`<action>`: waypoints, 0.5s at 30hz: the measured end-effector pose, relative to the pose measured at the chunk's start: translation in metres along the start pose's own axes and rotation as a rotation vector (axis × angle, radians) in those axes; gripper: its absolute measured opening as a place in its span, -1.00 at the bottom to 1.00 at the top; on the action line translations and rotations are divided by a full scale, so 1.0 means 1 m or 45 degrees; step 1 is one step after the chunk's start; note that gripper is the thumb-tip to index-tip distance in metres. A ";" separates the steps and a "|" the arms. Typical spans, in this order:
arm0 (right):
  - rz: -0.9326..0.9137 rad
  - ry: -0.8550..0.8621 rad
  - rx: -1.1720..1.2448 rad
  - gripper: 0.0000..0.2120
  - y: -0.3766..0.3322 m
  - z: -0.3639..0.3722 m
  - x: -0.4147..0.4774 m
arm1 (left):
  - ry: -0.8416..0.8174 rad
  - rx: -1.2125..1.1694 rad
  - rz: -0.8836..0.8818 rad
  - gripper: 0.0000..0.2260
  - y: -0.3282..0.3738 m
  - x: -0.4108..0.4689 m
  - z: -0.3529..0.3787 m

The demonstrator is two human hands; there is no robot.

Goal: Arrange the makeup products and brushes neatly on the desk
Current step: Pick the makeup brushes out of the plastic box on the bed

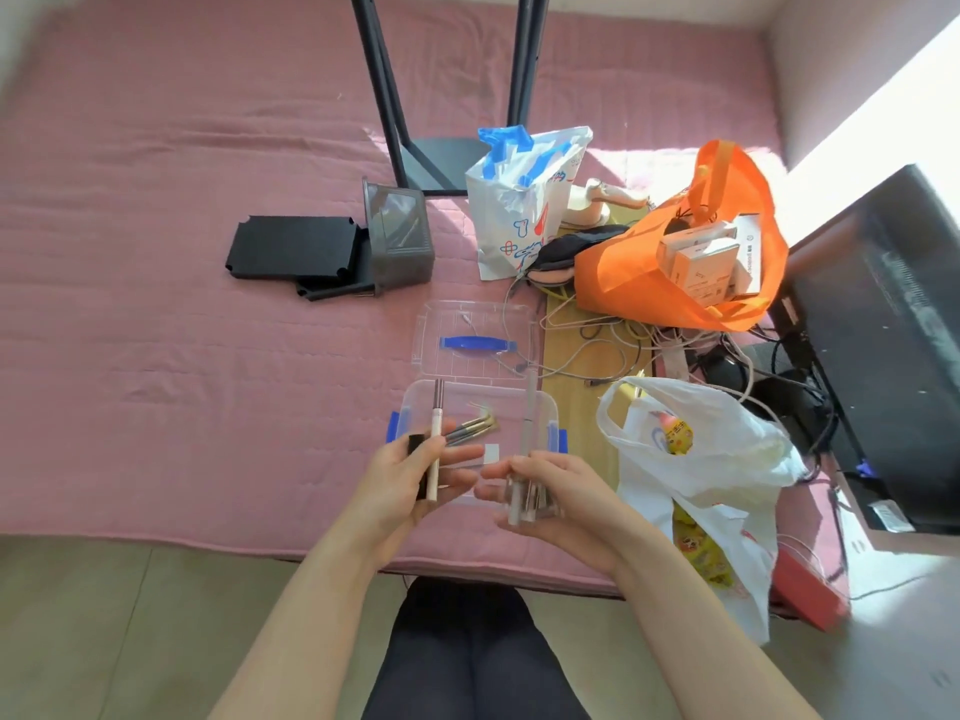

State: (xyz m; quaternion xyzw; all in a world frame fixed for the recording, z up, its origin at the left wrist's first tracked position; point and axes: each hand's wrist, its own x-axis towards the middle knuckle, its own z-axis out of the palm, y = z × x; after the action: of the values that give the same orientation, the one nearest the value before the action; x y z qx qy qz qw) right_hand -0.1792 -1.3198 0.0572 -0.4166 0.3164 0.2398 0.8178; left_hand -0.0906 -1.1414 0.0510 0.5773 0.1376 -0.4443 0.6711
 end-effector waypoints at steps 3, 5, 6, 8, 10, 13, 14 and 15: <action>-0.052 -0.013 0.111 -0.81 -0.002 0.005 -0.010 | -0.042 -0.079 0.057 -0.77 0.002 -0.020 0.006; -0.081 -0.024 0.135 -0.85 -0.002 0.006 -0.014 | -0.015 -0.072 0.115 -0.77 0.004 -0.032 0.007; -0.088 -0.029 0.125 -0.86 -0.002 0.007 -0.016 | 0.009 -0.066 0.136 -0.78 0.005 -0.038 0.008; -0.087 -0.027 0.076 -0.86 -0.002 0.012 -0.019 | 0.083 -0.068 0.160 -0.81 0.004 -0.049 0.008; -0.077 -0.027 0.033 -0.86 -0.002 0.018 -0.021 | 0.184 -0.052 0.170 -0.83 0.001 -0.061 0.008; -0.047 -0.076 -0.054 -0.85 -0.002 0.033 -0.024 | 0.309 -0.054 0.188 -0.83 -0.005 -0.081 0.007; -0.031 -0.103 -0.084 -0.85 -0.002 0.039 -0.025 | 0.331 -0.062 0.203 -0.84 -0.008 -0.087 0.005; -0.015 -0.126 -0.115 -0.85 -0.001 0.046 -0.026 | 0.351 -0.072 0.218 -0.84 -0.012 -0.094 0.003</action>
State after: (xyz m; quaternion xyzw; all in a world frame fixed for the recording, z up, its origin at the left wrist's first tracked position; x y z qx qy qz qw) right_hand -0.1813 -1.2850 0.0970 -0.4425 0.2620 0.2693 0.8143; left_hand -0.1536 -1.1028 0.1097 0.6234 0.1910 -0.2981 0.6972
